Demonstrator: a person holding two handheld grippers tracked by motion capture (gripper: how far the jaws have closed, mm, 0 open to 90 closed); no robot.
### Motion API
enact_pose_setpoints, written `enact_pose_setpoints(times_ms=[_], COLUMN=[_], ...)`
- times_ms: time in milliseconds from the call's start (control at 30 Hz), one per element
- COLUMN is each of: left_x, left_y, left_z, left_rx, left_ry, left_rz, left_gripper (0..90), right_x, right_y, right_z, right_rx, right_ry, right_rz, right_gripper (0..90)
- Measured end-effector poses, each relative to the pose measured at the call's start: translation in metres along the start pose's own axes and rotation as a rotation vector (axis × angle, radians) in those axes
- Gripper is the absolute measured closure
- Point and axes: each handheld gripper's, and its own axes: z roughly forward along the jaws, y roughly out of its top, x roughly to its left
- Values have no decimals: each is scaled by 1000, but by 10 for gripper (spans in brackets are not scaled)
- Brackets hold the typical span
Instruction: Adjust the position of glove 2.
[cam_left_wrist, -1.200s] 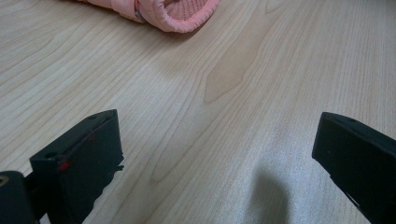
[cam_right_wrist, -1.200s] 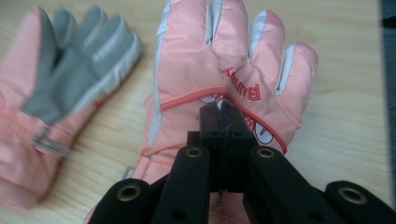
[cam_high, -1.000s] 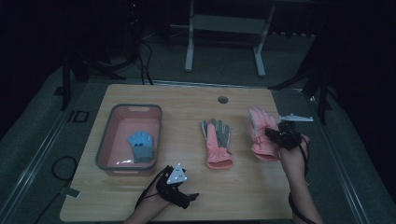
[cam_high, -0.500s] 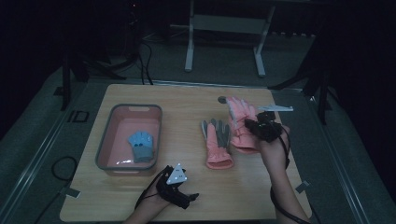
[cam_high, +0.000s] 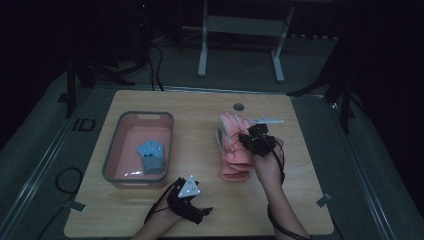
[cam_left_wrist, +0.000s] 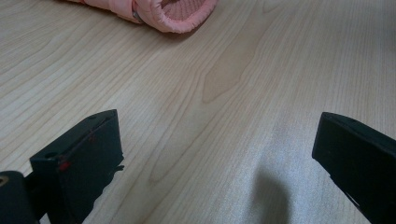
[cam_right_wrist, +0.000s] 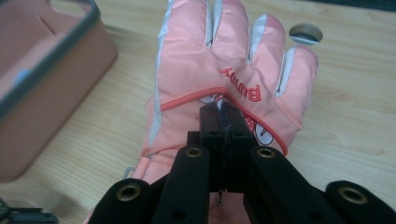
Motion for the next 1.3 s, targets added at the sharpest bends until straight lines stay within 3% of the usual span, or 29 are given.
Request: enact_pose_setpoints(times_ms=[333,533,767,1000,1233,1300], left_x=[0,-1,0,0,-1,-1], left_y=[0,0,0,0,3,6], left_z=[0,0,0,1,1,0], left_rx=[5,3,5,9,-12,-14], left_ry=[3,3,1,14,-17,-29], left_rz=[1,0,0,22,-8,-19], left_gripper=[18,18,19,19,19,19], right_x=[-2,1,0,-6,-25,-31], right_y=[-15,-29,-28,-26,-27,-29], right_z=[30,50,50,38,20,15], right_rx=[60,86,83,58,39,33], right_ry=[-32,-26,-8,23,108,134], right_rz=[22,27,19,-26,-65,-61], right_gripper=[891,875,825,600,277,226])
